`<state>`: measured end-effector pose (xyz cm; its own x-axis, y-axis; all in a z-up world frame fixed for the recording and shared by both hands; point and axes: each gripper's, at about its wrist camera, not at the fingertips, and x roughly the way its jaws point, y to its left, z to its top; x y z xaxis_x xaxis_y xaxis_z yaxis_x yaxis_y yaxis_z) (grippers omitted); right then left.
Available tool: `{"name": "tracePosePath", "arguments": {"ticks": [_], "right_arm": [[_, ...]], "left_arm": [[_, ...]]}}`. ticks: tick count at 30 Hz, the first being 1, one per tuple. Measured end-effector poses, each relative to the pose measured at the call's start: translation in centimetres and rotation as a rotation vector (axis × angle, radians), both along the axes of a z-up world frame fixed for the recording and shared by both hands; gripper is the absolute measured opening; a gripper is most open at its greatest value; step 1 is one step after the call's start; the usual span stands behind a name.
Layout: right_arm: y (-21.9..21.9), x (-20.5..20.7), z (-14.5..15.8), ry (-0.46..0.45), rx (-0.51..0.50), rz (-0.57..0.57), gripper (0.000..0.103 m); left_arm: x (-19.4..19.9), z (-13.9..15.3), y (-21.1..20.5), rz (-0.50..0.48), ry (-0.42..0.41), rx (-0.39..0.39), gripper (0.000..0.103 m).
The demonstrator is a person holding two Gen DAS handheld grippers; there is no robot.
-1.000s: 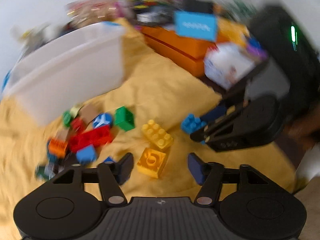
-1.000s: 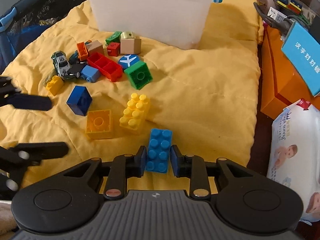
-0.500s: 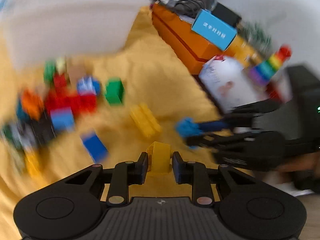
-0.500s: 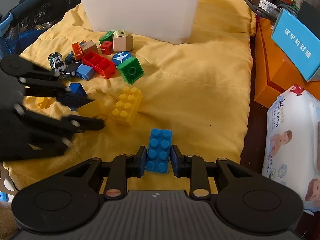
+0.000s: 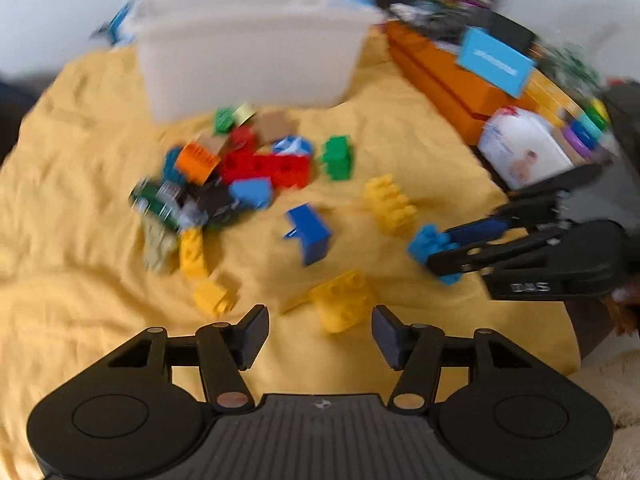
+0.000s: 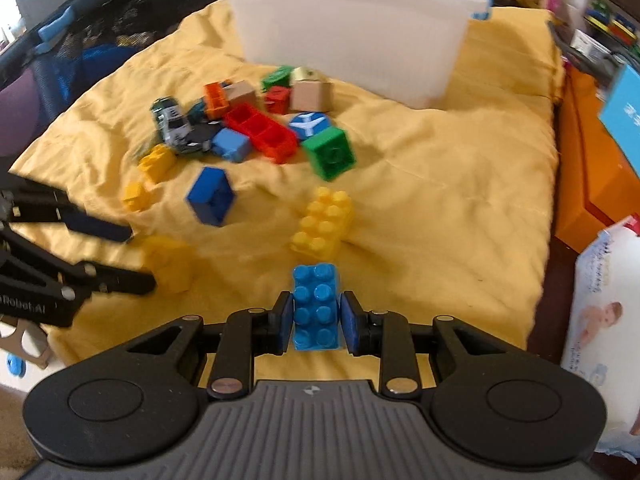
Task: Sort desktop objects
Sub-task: 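Grasp the long blue brick with the right tool while the left tool grasps the small yellow brick, then carry both bricks over the bin and open both tools to drop them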
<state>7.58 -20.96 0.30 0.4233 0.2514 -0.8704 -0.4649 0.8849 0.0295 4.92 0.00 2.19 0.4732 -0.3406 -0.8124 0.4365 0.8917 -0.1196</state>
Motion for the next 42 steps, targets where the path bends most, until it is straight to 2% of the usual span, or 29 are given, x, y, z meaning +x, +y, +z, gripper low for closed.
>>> {"name": "tracePosePath", "arguments": {"ticks": [6, 8, 9, 10, 14, 15, 16, 18, 22, 25, 31, 36, 40, 42], "right_arm": [[0.1, -0.3, -0.6, 0.028, -0.003, -0.001, 0.03], [0.0, -0.5, -0.5, 0.021, -0.002, -0.007, 0.033], [0.1, -0.5, -0.5, 0.02, -0.007, -0.006, 0.033], [0.1, -0.6, -0.6, 0.02, -0.011, -0.007, 0.033], [0.3, -0.9, -1.0, 0.002, -0.036, 0.011, 0.034], [0.4, -1.0, -1.3, 0.001, -0.049, 0.023, 0.033], [0.4, -1.1, -1.4, 0.004, -0.056, 0.029, 0.027], [0.4, -1.2, -1.0, -0.005, -0.047, 0.03, 0.027], [0.2, 0.0, 1.5, -0.073, -0.01, 0.016, 0.027], [0.2, 2.1, 4.5, -0.165, 0.014, 0.005, 0.027], [0.1, 8.3, 10.4, -0.341, 0.069, -0.049, 0.027], [1.0, 14.1, 13.2, -0.413, 0.079, -0.089, 0.027], [2.1, 17.7, 13.5, -0.388, 0.092, -0.106, 0.027], [2.7, 18.5, 12.9, -0.378, 0.079, -0.11, 0.027]], "left_arm": [[-0.3, -1.3, -4.1, -0.214, -0.169, 0.228, 0.06], [-0.3, -2.0, -5.1, -0.255, -0.186, 0.269, 0.059], [-0.2, -2.4, -5.2, -0.255, -0.173, 0.274, 0.053], [0.2, -2.8, -5.3, -0.242, -0.148, 0.27, 0.047], [0.8, -2.4, -3.9, -0.173, -0.106, 0.181, 0.046], [0.7, -1.9, -3.6, -0.156, -0.113, 0.175, 0.046], [0.8, -1.2, -3.3, -0.142, -0.126, 0.167, 0.046], [1.2, 0.4, -2.8, -0.125, -0.148, 0.146, 0.046], [3.0, 5.3, -1.7, -0.087, -0.276, 0.133, 0.047], [5.5, 8.2, -1.3, -0.059, -0.377, 0.148, 0.047], [12.5, 12.6, -0.9, 0.014, -0.493, 0.179, 0.047], [19.1, 13.8, -0.8, 0.101, -0.448, 0.106, 0.047], [23.0, 11.8, -0.6, 0.165, -0.378, 0.1, 0.047], [24.3, 9.9, -0.9, 0.162, -0.331, 0.126, 0.047]]}}
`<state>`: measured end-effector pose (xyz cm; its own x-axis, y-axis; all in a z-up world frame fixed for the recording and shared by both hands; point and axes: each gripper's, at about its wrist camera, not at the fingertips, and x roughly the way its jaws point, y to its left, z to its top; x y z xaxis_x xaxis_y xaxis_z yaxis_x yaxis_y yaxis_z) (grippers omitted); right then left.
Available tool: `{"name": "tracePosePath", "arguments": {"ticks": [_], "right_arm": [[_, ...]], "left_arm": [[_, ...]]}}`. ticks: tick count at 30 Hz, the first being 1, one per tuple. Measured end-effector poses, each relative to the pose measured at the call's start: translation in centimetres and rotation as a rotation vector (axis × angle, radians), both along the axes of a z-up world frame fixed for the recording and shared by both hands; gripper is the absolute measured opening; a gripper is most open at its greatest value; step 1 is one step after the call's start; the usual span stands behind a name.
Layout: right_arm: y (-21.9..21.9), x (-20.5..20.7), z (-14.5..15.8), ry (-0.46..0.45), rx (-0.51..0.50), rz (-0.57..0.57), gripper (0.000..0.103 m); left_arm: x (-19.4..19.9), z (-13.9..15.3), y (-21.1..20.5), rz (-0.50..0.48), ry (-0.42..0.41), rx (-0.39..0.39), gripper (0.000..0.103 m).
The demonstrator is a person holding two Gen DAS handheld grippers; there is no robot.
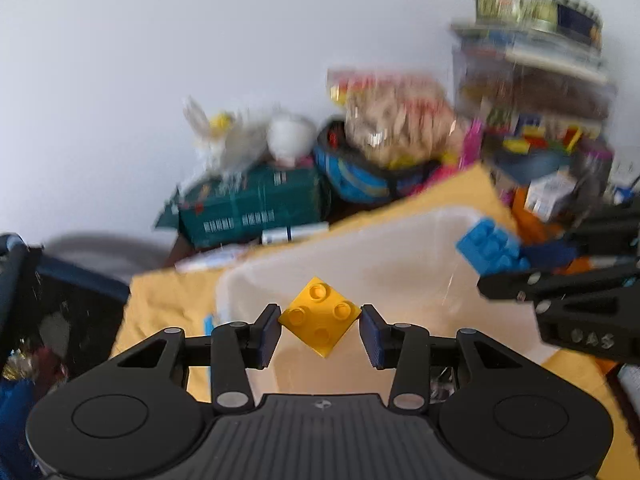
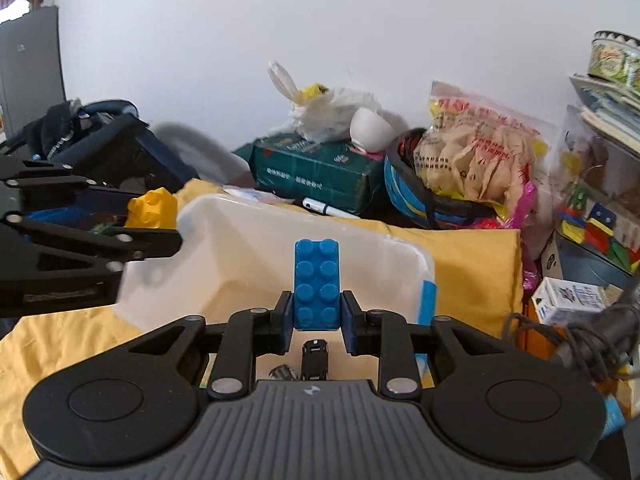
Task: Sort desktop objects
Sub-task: 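Carry both bricks over the bin and open both tools to drop them, then grasp the dark blue curved brick with the left tool while the right tool grasps the long yellow brick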
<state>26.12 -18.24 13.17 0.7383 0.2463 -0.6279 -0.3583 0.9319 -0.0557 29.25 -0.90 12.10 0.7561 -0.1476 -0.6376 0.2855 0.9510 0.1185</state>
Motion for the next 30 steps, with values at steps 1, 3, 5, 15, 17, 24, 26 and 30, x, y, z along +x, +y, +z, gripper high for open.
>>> {"name": "tracePosePath", "arguments": {"ticks": [1, 3, 5, 15, 17, 24, 26, 30], "right_arm": [[0.3, 0.4, -0.4, 0.009, -0.008, -0.002, 0.027], [0.7, 1.3, -1.2, 0.035, -0.009, -0.007, 0.027], [0.9, 1.7, -2.1, 0.071, -0.012, -0.013, 0.028], [-0.6, -1.0, -0.4, 0.001, 0.033, -0.004, 0.036], [-1.1, -2.6, -0.1, -0.011, 0.053, 0.002, 0.039], [-2.6, -7.7, -3.4, 0.095, 0.081, 0.003, 0.04], [-3.0, -9.1, -5.3, 0.149, 0.072, -0.003, 0.04], [-3.5, -11.0, -8.6, 0.261, 0.059, -0.026, 0.039]], "left_arm": [[0.4, -0.8, -0.1, 0.002, 0.024, 0.017, 0.047], [0.2, -1.7, 0.0, 0.008, 0.056, 0.036, 0.047], [-0.7, -1.5, 0.0, 0.0, 0.022, 0.036, 0.051], [-10.3, 2.4, 2.1, 0.001, -0.157, -0.112, 0.074], [-12.4, 1.2, 2.4, 0.012, -0.119, -0.129, 0.074], [-17.6, -5.6, 2.8, -0.003, 0.144, -0.231, 0.068], [-18.2, -7.2, 2.4, 0.0, 0.2, -0.228, 0.061], [-18.8, -9.7, 1.1, -0.018, 0.247, -0.163, 0.046]]}}
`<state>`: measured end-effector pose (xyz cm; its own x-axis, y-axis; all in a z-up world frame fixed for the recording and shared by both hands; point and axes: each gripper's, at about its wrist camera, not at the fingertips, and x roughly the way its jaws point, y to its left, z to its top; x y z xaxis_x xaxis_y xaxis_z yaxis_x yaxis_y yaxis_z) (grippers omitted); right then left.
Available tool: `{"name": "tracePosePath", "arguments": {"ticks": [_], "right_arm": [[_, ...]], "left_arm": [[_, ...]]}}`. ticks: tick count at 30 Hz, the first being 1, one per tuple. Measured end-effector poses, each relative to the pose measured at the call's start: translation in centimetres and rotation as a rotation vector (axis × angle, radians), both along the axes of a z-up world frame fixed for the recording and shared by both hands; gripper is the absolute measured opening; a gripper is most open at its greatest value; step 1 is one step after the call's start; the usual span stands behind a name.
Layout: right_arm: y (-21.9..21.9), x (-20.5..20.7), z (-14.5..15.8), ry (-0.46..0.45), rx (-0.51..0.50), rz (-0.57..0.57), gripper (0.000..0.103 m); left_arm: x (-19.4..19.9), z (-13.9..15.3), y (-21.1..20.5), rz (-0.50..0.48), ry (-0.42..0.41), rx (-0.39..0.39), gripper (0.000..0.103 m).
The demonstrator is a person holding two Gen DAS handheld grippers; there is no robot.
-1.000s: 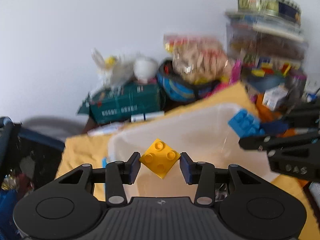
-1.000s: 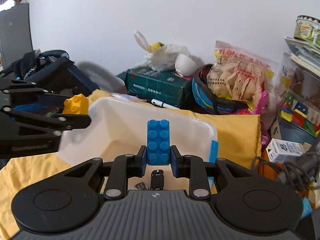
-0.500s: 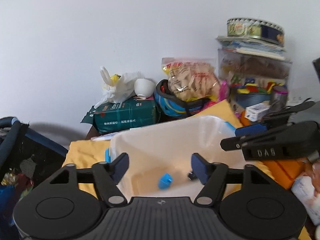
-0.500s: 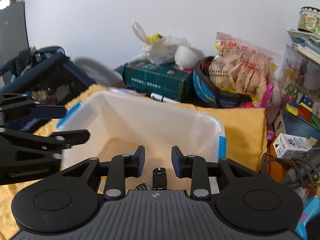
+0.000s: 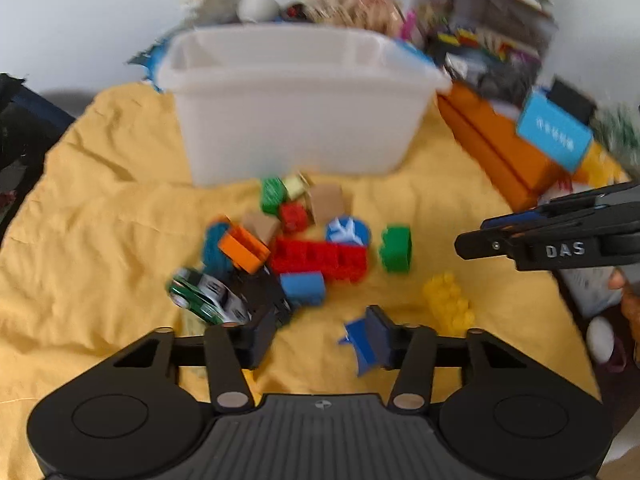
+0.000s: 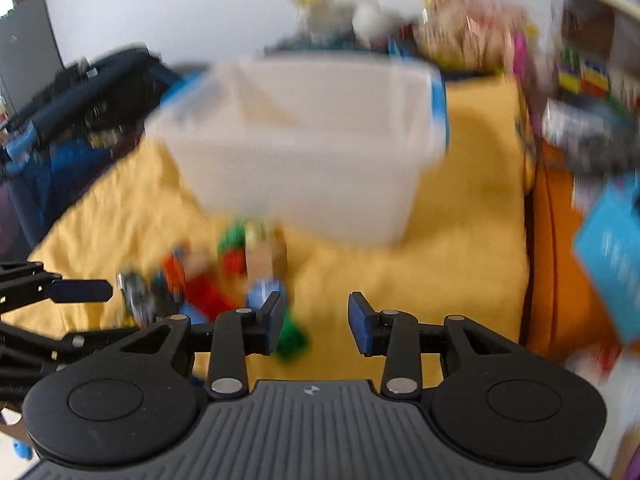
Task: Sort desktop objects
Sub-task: 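Grasp the dark blue curved brick with the left tool while the right tool grasps the long yellow brick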
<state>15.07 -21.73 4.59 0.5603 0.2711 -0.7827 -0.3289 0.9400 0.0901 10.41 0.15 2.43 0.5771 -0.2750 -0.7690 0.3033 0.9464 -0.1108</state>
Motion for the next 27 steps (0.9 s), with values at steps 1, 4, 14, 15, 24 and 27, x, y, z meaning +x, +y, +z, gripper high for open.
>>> {"name": "tracePosePath", "arguments": {"ticks": [1, 4, 14, 15, 24, 27], "right_arm": [[-0.1, -0.4, -0.6, 0.019, -0.001, -0.007, 0.039], [-0.3, -1.3, -1.4, 0.038, -0.01, -0.018, 0.039], [-1.3, -2.7, -1.7, 0.031, -0.031, -0.042, 0.039], [-1.3, -2.8, -1.8, 0.034, -0.031, -0.044, 0.039], [-0.4, -2.6, -3.2, 0.072, -0.046, -0.027, 0.039], [-0.1, -2.5, -3.5, 0.088, -0.037, -0.016, 0.04]], "left_arm": [[0.1, -0.6, -0.4, -0.01, 0.013, 0.022, 0.041], [0.0, -1.2, -1.2, -0.037, 0.003, 0.03, 0.04], [-0.8, -1.7, -4.6, -0.136, -0.007, 0.026, 0.041], [-1.1, -1.3, -4.4, -0.128, -0.017, 0.019, 0.041], [-0.9, -1.4, -4.1, -0.079, 0.051, 0.002, 0.041], [-0.6, -2.1, -4.8, -0.075, 0.077, 0.002, 0.042]]}}
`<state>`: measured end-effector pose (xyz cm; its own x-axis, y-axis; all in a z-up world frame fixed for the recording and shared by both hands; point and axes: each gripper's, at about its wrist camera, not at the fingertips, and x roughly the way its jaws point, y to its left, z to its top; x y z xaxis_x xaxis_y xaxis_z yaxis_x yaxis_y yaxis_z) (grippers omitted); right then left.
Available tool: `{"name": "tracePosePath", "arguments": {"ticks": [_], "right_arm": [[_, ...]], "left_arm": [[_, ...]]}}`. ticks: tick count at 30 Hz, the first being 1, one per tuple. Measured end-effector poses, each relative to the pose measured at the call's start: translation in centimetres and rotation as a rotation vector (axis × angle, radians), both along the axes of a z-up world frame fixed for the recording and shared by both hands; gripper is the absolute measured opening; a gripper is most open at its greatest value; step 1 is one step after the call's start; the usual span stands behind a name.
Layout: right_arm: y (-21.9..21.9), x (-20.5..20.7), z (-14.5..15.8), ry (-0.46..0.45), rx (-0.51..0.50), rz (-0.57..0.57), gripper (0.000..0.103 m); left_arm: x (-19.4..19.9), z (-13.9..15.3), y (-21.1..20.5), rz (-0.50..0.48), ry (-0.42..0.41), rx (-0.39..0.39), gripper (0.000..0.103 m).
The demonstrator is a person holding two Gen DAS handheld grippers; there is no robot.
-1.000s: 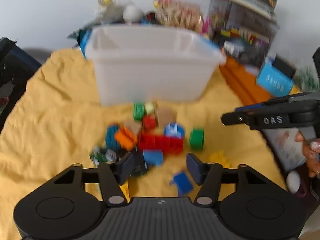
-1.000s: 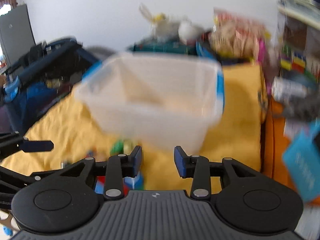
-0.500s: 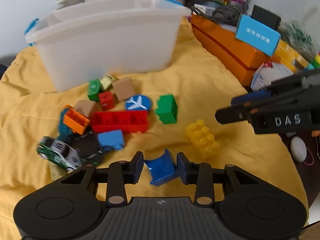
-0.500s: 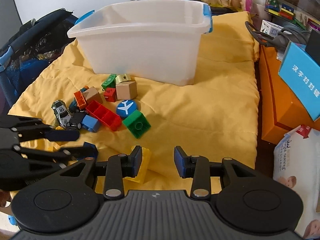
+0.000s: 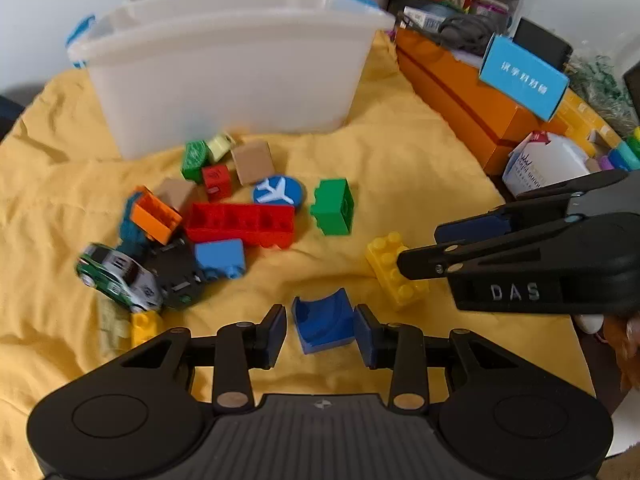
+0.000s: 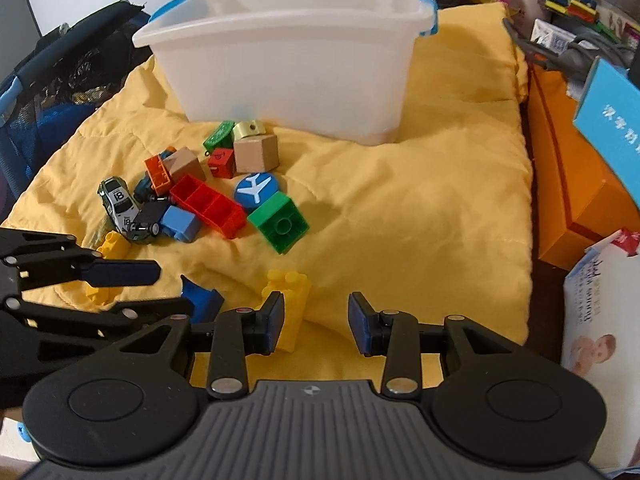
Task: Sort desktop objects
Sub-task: 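Grasp the dark blue curved brick with the left tool while the right tool grasps the long yellow brick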
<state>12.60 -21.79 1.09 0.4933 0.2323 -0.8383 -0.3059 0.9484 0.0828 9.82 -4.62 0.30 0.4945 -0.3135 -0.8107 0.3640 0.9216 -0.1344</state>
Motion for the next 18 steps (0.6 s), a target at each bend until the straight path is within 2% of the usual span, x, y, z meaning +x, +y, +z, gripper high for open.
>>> {"name": "tracePosePath", "arguments": {"ticks": [2, 3, 5, 6, 7, 9, 12, 14, 15, 18], "right_arm": [[0.3, -0.1, -0.1, 0.001, -0.004, 0.01, 0.041], [0.5, -0.2, -0.2, 0.001, -0.006, 0.011, 0.042], [0.6, -0.2, -0.3, 0.004, -0.001, 0.012, 0.044], [0.7, -0.2, -0.3, 0.007, 0.002, 0.017, 0.044], [0.8, -0.3, -0.3, 0.007, 0.001, 0.023, 0.044], [1.1, -0.4, -0.2, 0.003, -0.004, 0.03, 0.044], [1.2, -0.5, 0.0, -0.003, -0.004, 0.035, 0.044], [1.2, -0.5, 0.0, -0.003, 0.001, 0.038, 0.044], [1.2, -0.6, 0.0, -0.004, 0.001, 0.043, 0.044], [1.5, -0.6, -0.2, 0.002, -0.002, 0.058, 0.045]], "left_arm": [[0.3, -0.6, -0.8, -0.006, 0.012, 0.0, 0.043], [0.3, -1.0, -1.3, -0.016, 0.015, 0.032, 0.041], [-0.2, -1.3, -1.9, -0.05, -0.021, 0.079, 0.034], [-0.5, -1.2, -1.7, -0.057, -0.031, 0.084, 0.023], [-0.6, -1.1, -1.3, -0.053, -0.036, 0.081, 0.021], [-0.6, -0.9, 0.3, -0.014, -0.021, 0.052, 0.02], [-0.8, -0.3, 3.6, 0.044, 0.033, -0.094, 0.02], [-1.2, -0.2, 4.9, 0.071, 0.058, -0.122, 0.021], [-1.6, 0.1, 5.2, 0.073, 0.034, -0.12, 0.023], [-2.3, 1.3, 4.7, -0.007, -0.055, -0.107, 0.032]]}}
